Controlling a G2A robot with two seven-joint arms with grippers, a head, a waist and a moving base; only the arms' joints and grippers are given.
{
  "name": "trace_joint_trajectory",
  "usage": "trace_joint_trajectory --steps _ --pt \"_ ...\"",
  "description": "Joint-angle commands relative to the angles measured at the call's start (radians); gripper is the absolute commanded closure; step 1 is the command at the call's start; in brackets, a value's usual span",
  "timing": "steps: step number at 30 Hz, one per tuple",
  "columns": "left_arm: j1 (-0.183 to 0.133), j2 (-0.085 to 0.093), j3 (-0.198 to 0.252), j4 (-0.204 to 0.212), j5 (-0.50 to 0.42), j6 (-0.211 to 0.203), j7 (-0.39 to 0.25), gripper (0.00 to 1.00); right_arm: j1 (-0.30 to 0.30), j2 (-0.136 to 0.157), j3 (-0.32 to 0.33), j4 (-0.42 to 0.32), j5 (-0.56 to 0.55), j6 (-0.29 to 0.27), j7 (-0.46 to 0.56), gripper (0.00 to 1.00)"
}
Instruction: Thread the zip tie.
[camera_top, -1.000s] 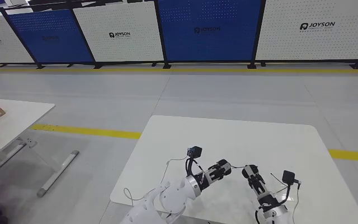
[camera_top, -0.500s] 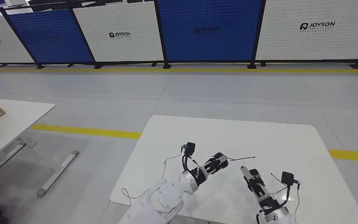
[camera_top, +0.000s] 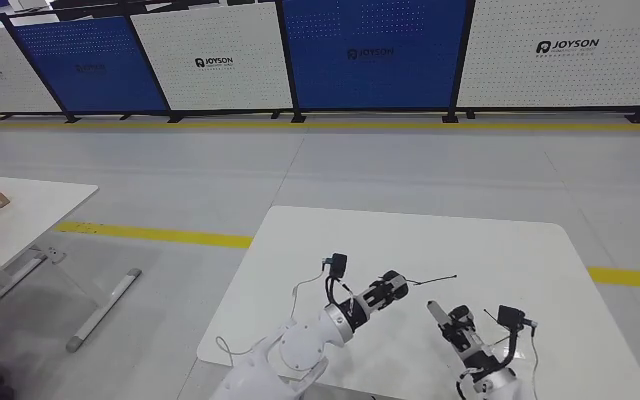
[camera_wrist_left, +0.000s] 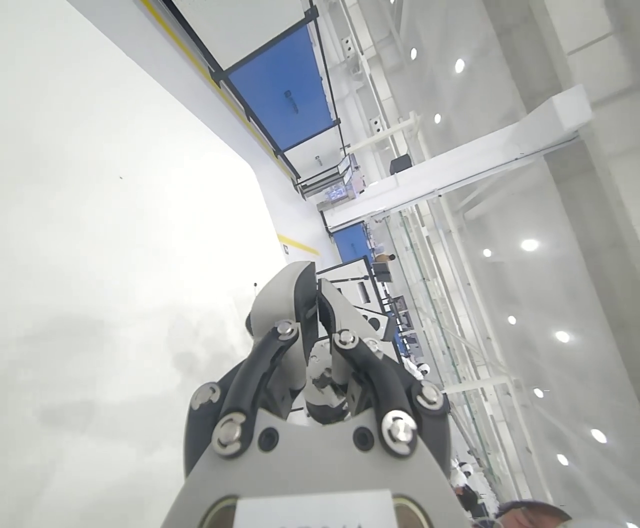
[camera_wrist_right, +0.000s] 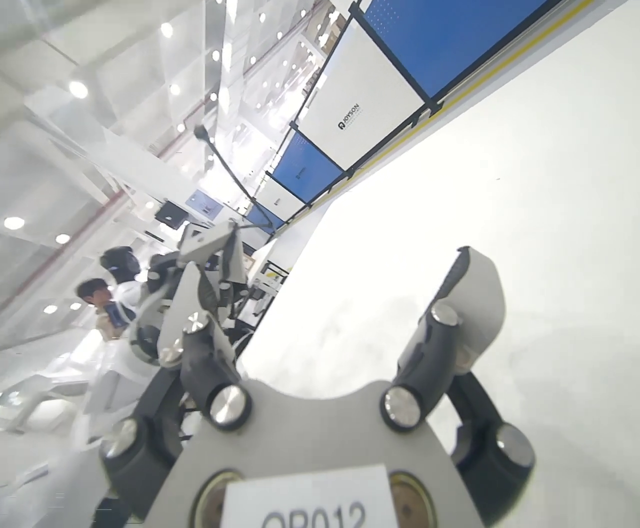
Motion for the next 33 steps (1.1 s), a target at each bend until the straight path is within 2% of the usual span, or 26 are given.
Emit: trace_joint_trajectory --steps 1,3,12,14,17,20,27,33 --pt "0.003 0.000 -0.005 -0.007 -0.027 -0.004 -0.020 1.00 0.003 -0.001 -0.017 0.000 -0.096 0.025 -0.024 0.00" --pt "0.004 0.002 -0.005 -0.016 -0.027 0.000 -0.035 1.00 0.006 -0.004 -0.029 -0.003 -0.157 0.043 -0.086 0.00" --pt "0.005 0.001 -0.004 -0.017 -0.028 0.001 -0.036 1.00 0.006 -0.004 -0.029 -0.003 -0.157 0.043 -0.086 0.00" --pt "0.007 0.000 0.000 -0.017 -0.070 0.006 -0.054 1.00 0.013 -0.004 -0.030 0.006 -0.186 0.057 -0.081 0.00" --pt "0.002 -0.002 -0.004 -0.010 -0.149 0.032 -0.100 1.00 0.024 -0.005 -0.046 0.016 -0.304 0.112 -0.117 0.00" --pt "-0.007 -0.002 -0.017 0.003 -0.197 0.051 -0.119 1.00 0.031 -0.009 -0.062 0.027 -0.340 0.137 -0.150 0.00" --pt "-0.007 -0.002 -0.017 0.003 -0.197 0.051 -0.119 1.00 0.031 -0.009 -0.061 0.027 -0.341 0.138 -0.150 0.00" --pt "-0.013 -0.006 0.007 0.004 -0.191 0.059 -0.110 1.00 0.043 -0.011 -0.070 0.039 -0.366 0.120 -0.141 0.00"
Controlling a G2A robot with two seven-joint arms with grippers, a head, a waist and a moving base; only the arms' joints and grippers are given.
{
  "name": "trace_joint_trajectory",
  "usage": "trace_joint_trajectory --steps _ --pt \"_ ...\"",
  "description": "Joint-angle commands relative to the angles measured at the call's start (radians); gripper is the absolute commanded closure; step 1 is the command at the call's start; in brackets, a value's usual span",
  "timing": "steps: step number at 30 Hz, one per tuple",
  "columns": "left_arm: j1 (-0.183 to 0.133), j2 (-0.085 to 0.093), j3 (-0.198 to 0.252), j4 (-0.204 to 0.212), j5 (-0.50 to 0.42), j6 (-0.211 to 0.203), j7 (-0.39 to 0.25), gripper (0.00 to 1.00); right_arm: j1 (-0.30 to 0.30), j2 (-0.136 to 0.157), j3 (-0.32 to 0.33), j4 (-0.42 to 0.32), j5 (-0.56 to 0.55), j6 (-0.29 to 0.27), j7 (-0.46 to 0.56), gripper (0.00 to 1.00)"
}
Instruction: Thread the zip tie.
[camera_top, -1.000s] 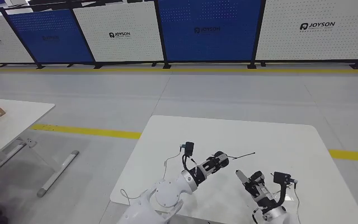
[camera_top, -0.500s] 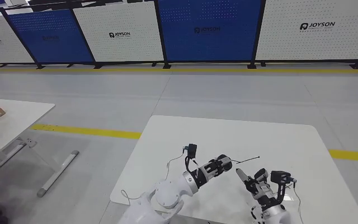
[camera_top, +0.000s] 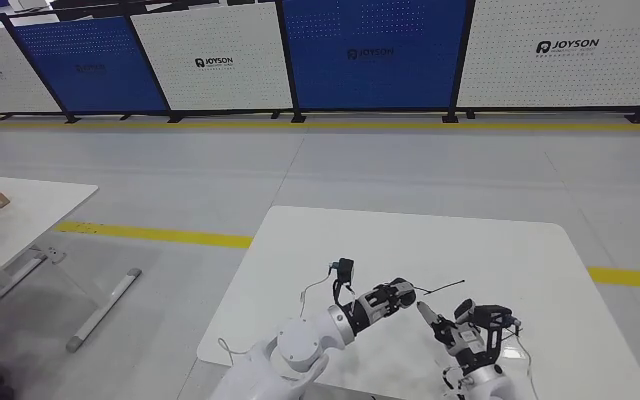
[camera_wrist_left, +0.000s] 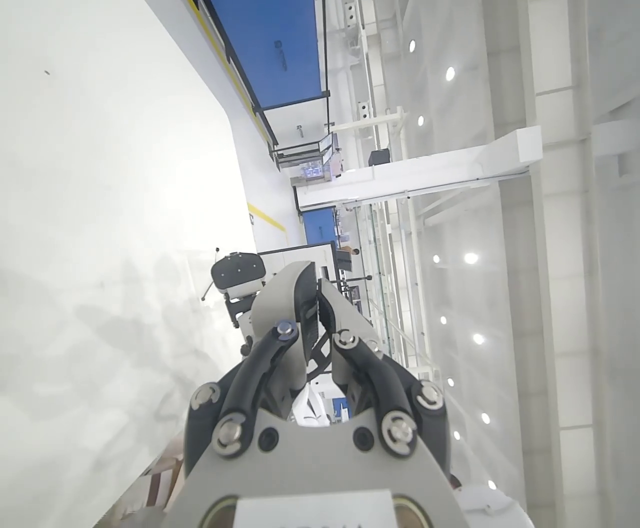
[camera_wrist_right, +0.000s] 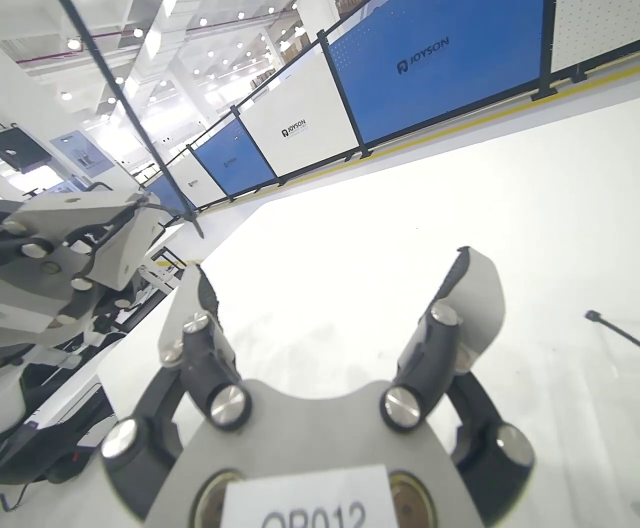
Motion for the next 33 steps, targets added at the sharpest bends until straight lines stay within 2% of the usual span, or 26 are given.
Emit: trace_joint_trajectory --steps 1,3,4,8,21,33 --pt "-0.003 -0.001 0.006 0.002 0.000 0.000 0.003 1.00 0.004 -0.001 -0.002 0.004 -0.010 0.006 -0.002 0.00" --pt "-0.006 -0.002 0.009 0.004 0.000 0.001 0.004 1.00 0.007 -0.003 -0.005 0.006 -0.012 0.010 -0.006 0.40" --pt "-0.007 -0.003 0.011 0.008 0.000 0.002 0.006 1.00 0.009 -0.004 -0.007 0.008 -0.012 0.012 -0.007 0.53" --pt "-0.011 -0.005 0.015 0.020 -0.003 0.004 0.015 1.00 0.013 -0.005 -0.011 0.011 -0.010 -0.002 0.000 0.65" --pt "-0.015 -0.008 0.035 0.029 0.029 0.008 0.025 1.00 0.008 -0.004 0.000 -0.004 0.023 -0.064 0.041 0.67" --pt "-0.014 -0.009 0.045 0.027 0.052 0.013 0.036 1.00 -0.001 -0.003 0.003 -0.015 0.012 -0.080 0.049 0.71"
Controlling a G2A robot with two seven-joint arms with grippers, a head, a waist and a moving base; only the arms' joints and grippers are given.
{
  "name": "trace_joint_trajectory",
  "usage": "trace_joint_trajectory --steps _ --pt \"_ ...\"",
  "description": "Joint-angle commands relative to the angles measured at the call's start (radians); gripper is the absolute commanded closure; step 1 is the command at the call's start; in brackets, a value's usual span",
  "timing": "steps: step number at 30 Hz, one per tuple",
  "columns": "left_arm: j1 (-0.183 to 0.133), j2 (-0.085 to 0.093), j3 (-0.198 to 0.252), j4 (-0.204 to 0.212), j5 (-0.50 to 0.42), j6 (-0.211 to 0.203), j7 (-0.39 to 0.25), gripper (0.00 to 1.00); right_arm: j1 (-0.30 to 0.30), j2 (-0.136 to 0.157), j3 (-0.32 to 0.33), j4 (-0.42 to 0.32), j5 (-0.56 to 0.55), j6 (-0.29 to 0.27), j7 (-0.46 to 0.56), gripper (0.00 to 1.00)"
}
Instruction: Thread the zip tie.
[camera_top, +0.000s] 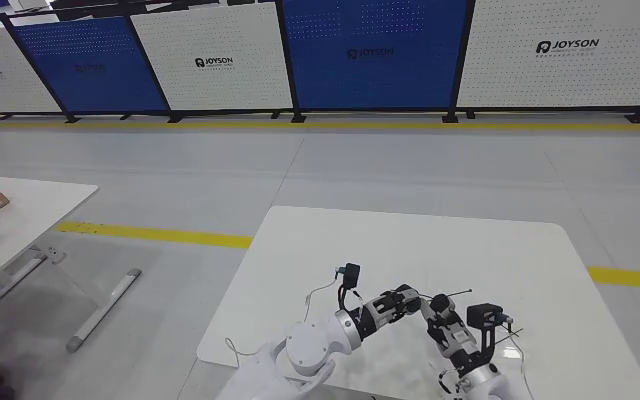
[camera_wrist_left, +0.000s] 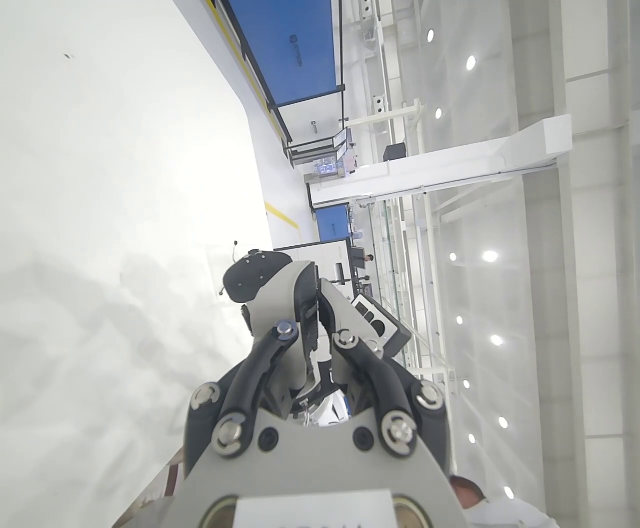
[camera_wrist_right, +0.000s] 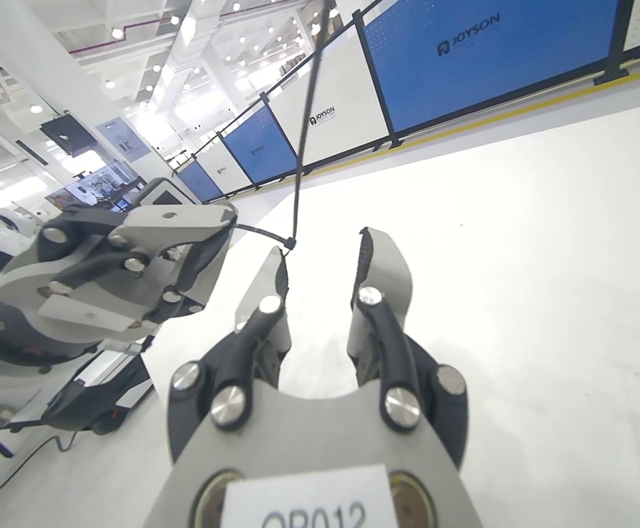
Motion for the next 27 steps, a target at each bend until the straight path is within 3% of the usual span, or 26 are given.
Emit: trace_joint_trajectory --steps 1,10,19,23,27 --pt "0.000 0.000 0.000 -0.001 0.004 0.001 0.004 1.00 -0.002 0.001 -0.001 -0.001 -0.007 -0.001 0.009 0.71" --pt "-0.001 -0.002 0.005 -0.003 0.013 0.005 0.015 1.00 -0.009 0.001 0.003 -0.011 -0.010 -0.003 0.010 0.75" --pt "-0.005 -0.003 0.008 -0.001 0.020 0.007 0.018 1.00 -0.013 0.001 0.010 -0.014 0.000 -0.017 0.010 0.71" --pt "-0.007 -0.004 0.010 0.000 0.028 0.010 0.019 1.00 -0.013 0.001 0.017 -0.015 0.011 -0.024 0.005 0.74" --pt "-0.006 -0.004 0.011 -0.001 0.033 0.009 0.020 1.00 -0.013 0.001 0.019 -0.015 0.015 -0.027 0.004 0.84"
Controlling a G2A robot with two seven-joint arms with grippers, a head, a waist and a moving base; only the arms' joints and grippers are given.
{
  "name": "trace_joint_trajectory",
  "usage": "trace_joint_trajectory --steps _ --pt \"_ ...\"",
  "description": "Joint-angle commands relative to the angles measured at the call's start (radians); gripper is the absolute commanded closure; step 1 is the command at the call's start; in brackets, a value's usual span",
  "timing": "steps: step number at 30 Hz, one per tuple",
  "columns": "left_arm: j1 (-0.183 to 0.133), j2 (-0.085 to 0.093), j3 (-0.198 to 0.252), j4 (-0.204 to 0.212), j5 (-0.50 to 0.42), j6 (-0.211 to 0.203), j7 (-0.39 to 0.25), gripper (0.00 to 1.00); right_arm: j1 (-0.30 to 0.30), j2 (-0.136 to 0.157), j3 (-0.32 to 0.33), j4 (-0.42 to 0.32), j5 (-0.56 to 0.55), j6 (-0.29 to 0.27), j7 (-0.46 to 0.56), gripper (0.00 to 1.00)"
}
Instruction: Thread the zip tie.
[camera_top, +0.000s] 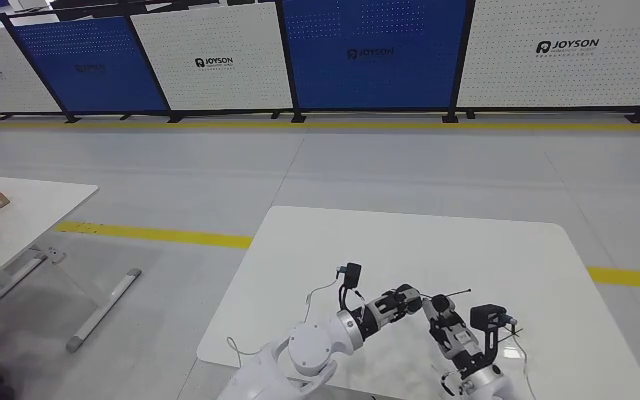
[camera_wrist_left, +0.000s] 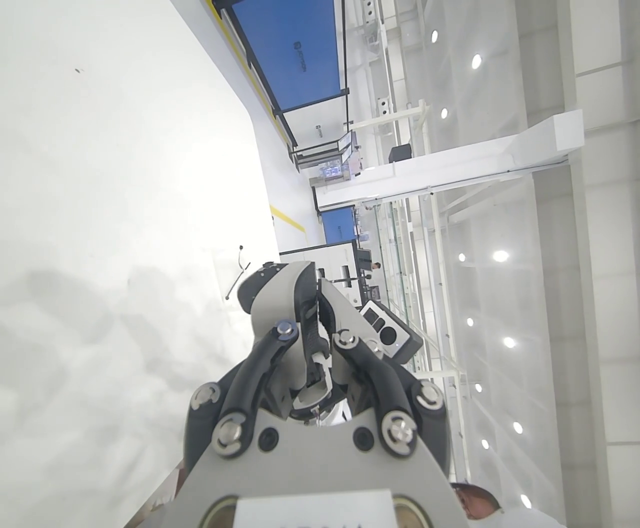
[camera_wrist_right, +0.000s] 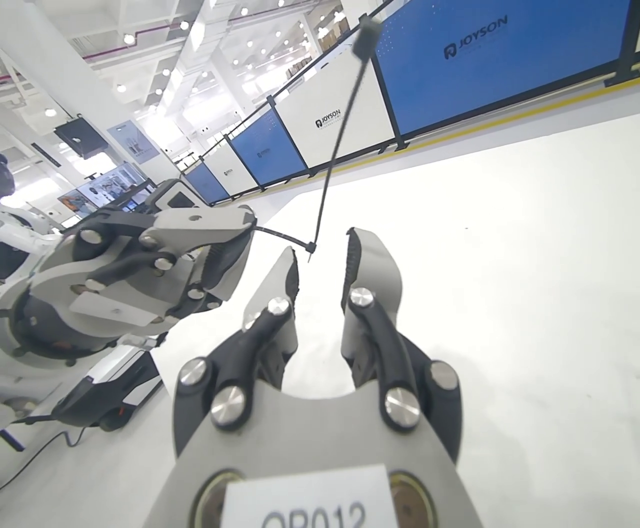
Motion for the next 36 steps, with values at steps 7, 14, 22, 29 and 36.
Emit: trace_joint_trajectory --steps 7,14,22,29,36 --pt "0.003 0.000 -0.002 0.000 0.007 -0.003 0.001 1.00 0.003 -0.001 0.000 0.001 0.000 0.004 0.004 1.00" --pt "0.005 0.000 -0.004 -0.001 0.002 -0.016 -0.003 1.00 0.007 -0.002 -0.003 0.006 -0.003 0.009 0.011 1.00" --pt "0.014 0.002 -0.007 -0.008 0.003 -0.075 -0.028 1.00 0.014 -0.003 -0.012 0.017 -0.006 0.006 0.028 1.00" --pt "0.025 0.005 -0.012 -0.018 -0.002 -0.107 -0.042 1.00 0.015 -0.003 -0.014 0.019 -0.014 0.005 0.034 1.00" --pt "0.040 0.008 -0.026 -0.044 -0.004 -0.131 -0.040 1.00 0.017 -0.004 -0.016 0.026 -0.019 0.005 0.037 1.00"
